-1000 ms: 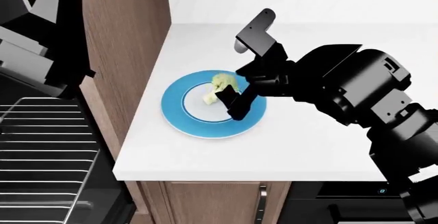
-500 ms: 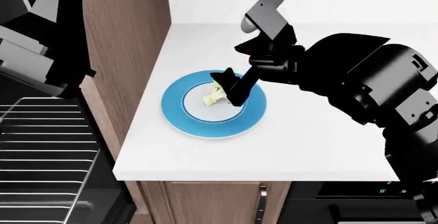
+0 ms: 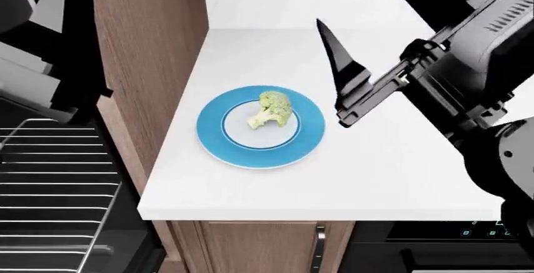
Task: Pick the broccoli from the oven and place it on the plate on the counter.
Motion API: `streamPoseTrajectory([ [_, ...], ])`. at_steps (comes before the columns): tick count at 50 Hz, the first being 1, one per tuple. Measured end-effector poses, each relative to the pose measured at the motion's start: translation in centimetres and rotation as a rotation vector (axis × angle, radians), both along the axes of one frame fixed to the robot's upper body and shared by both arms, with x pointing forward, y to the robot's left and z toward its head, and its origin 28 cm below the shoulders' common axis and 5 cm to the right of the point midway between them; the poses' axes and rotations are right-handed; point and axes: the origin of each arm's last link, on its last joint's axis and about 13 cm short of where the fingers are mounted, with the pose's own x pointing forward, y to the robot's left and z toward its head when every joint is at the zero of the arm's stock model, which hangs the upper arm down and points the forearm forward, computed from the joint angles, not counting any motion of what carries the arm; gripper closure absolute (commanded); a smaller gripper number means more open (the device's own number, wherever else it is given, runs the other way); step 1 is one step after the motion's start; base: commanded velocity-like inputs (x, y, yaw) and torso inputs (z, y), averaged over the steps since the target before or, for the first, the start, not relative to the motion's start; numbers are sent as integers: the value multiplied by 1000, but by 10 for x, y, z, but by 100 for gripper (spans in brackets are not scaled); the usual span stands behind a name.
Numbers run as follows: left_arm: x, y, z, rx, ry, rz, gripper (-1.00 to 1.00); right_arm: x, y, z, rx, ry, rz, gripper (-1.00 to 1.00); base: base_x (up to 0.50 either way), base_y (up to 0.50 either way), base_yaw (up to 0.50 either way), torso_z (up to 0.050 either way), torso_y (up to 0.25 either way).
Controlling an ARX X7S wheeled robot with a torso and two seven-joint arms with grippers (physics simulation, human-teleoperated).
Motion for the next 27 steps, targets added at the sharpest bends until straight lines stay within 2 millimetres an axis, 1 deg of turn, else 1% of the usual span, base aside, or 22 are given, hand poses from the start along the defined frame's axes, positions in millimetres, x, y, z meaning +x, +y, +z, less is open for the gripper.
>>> streamPoseTrajectory([
  [7, -2, -1, -2, -10, -19, -24, -100, -25, -8, 0, 120, -258, -76, -100, 0, 0, 0, 0, 0],
  [15, -5, -2, -2, -27, -44, -55, -100, -48, -9, 1, 235, -498, -120, -100, 0, 0, 0, 0, 0],
  [20, -7, -2, 0, -37, -65, -73, -100, -58, -8, 1, 285, -600, -143, -100, 0, 0, 0, 0, 0],
  [27, -11, -2, 3, -80, -111, -108, -100, -67, -7, 1, 318, -683, -157, -100, 0, 0, 0, 0, 0],
])
